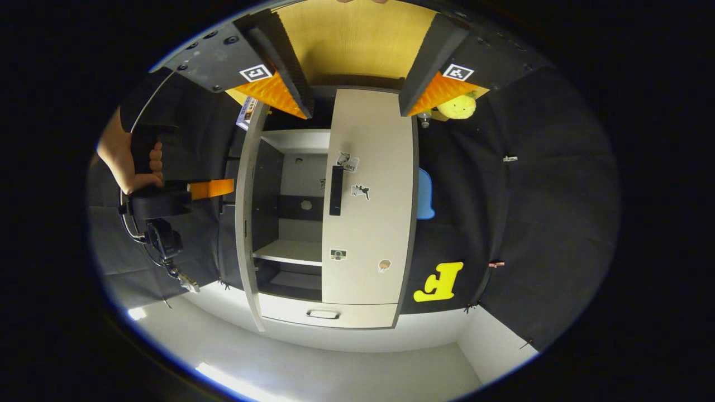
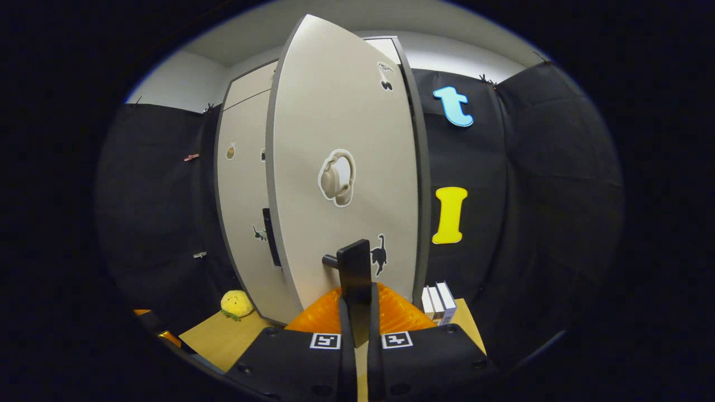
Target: Open the right door of the double-door shoe cabinet with the right hand, and open the left door with the left hand.
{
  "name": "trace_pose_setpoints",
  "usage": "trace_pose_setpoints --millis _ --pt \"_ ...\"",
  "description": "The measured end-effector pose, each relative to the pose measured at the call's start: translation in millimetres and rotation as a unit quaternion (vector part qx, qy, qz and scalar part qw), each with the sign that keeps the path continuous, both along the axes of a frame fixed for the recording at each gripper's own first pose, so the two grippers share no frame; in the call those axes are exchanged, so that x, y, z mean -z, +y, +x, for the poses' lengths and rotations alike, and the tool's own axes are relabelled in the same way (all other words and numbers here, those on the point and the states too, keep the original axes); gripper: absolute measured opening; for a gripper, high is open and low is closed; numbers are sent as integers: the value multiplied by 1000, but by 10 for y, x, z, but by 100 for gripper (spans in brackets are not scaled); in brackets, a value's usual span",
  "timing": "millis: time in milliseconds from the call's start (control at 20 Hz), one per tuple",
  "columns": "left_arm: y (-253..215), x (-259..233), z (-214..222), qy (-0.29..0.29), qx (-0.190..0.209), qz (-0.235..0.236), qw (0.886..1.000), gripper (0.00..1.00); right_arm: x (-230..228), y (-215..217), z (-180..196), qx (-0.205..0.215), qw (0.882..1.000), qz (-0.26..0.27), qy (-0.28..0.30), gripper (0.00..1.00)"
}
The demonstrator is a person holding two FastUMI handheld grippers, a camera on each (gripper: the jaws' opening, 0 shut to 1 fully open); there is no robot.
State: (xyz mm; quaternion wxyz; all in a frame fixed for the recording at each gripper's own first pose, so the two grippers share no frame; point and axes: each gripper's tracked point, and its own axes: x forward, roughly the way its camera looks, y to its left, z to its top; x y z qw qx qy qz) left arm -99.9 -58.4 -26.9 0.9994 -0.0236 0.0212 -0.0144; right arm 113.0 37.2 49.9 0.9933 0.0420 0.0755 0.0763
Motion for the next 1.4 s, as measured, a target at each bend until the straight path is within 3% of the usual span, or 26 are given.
trace_pose_setpoints --millis 300,400,450,600,800,1050,1400 --pt "-378 -80 -66 -15 39 14 999 95 74 -709 -24 99 995 -9 9 10" --pt "-540 -60 -68 -13 57 11 998 95 42 -619 -68 69 997 45 11 5" --pt "-623 -32 -73 -9 66 10 998 94 88 -522 -73 55 997 46 15 5" --pt "-803 -14 -88 -2 86 10 996 95 130 -678 -197 69 997 -16 7 5" --pt "-844 59 -34 9 104 7 994 95 259 -860 -435 96 994 -54 24 5" --pt "-650 100 211 17 112 5 994 95 214 -746 -680 114 993 -45 6 5" --pt "-156 86 634 17 113 3 993 95 287 58 -701 99 995 -13 -11 6"
